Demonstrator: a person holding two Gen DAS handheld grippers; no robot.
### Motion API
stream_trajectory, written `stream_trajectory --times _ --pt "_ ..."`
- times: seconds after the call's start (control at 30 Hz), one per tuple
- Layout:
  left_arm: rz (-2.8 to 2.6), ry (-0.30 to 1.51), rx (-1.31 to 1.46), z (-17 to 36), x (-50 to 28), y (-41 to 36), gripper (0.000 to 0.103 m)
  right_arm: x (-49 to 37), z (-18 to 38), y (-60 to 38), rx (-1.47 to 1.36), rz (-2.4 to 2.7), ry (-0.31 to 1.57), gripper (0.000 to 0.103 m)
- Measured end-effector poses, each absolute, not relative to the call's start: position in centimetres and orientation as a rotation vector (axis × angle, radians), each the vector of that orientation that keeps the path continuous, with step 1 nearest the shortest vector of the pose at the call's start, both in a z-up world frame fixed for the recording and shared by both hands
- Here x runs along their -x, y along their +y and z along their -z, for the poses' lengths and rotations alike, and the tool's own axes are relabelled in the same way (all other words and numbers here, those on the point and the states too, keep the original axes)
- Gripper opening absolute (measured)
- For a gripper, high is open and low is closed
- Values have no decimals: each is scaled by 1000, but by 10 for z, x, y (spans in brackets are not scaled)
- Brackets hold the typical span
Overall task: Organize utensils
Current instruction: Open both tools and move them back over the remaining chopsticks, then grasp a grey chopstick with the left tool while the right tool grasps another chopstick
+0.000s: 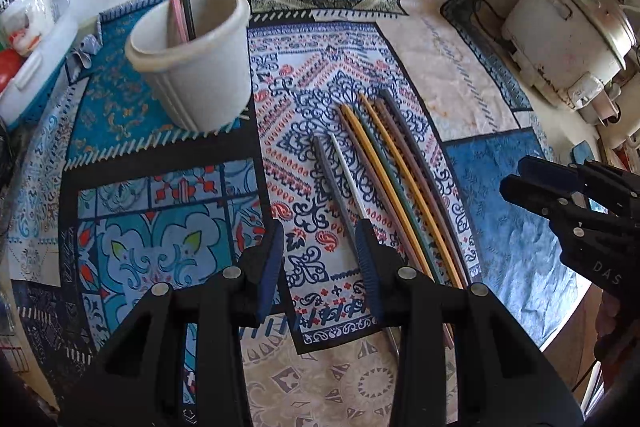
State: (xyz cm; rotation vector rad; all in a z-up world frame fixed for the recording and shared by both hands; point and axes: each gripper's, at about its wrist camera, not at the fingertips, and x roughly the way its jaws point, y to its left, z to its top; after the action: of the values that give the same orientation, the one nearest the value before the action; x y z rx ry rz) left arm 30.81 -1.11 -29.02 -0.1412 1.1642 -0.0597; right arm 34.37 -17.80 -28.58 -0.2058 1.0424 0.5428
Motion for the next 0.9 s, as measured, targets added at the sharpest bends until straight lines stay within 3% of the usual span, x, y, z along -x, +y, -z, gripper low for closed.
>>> stream_trajectory --times 0.33,0.47,0.63,0.9 --pt "97 1233 115 323 -312 -28 36 -356 334 -165 214 -574 1158 30" --pt "104 1238 108 330 -318 -30 23 -362 336 -162 208 -581 1146 30" --pt "83 1227 93 331 -323 -27 7 -371 336 -160 187 -580 1147 20" --pt "78 1243 77 330 -325 -3 6 -380 338 -159 213 -587 1170 7"
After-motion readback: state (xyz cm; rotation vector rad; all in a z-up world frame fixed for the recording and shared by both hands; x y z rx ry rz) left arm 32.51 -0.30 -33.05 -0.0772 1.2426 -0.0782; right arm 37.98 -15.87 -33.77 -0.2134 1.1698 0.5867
